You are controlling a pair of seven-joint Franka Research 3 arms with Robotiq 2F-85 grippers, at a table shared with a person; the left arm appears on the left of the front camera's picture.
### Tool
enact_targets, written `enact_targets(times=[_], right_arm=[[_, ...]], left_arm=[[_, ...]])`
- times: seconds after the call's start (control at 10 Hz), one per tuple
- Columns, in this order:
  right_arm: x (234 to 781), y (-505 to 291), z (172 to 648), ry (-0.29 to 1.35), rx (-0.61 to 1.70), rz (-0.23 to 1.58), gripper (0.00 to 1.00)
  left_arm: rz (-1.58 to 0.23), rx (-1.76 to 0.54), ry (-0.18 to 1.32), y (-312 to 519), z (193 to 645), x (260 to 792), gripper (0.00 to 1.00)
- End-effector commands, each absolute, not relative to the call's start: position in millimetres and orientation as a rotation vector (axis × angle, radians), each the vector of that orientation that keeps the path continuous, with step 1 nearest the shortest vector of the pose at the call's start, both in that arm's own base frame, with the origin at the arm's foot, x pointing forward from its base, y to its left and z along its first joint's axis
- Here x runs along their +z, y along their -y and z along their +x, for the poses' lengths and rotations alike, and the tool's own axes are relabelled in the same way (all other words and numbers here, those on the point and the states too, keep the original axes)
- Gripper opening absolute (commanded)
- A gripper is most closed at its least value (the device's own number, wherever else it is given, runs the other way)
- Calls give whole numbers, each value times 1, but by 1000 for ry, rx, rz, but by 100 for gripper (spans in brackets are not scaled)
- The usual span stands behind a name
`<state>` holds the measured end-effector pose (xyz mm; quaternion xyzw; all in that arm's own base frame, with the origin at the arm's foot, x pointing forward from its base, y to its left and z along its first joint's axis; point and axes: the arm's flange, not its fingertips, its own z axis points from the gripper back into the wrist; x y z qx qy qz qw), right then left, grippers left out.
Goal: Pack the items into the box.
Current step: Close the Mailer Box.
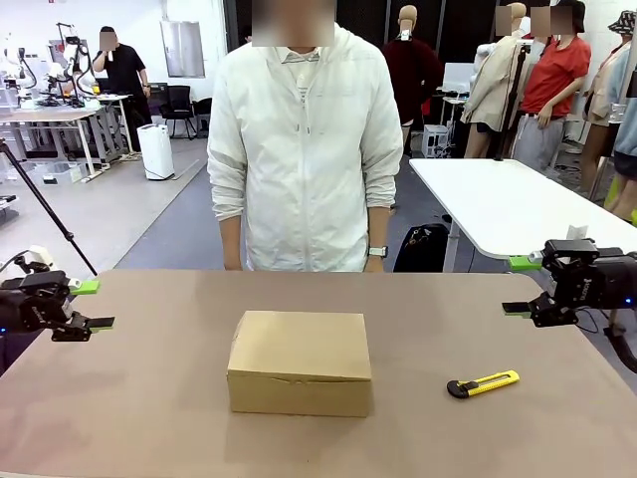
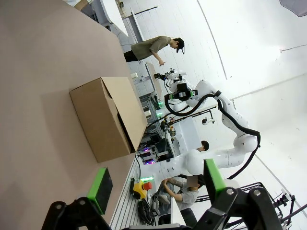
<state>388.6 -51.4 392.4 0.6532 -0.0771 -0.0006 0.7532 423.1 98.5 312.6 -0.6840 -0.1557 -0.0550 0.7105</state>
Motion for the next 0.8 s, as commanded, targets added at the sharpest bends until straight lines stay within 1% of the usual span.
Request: enact_targets(times=[0.0,0.7], right_arm=[[396,51,389,174,6,1437,100],[396,51,389,174,6,1437,100]], left_arm=[[-1517,-125,351,-98,424,314,100],[-1517,-125,351,-98,424,314,100]])
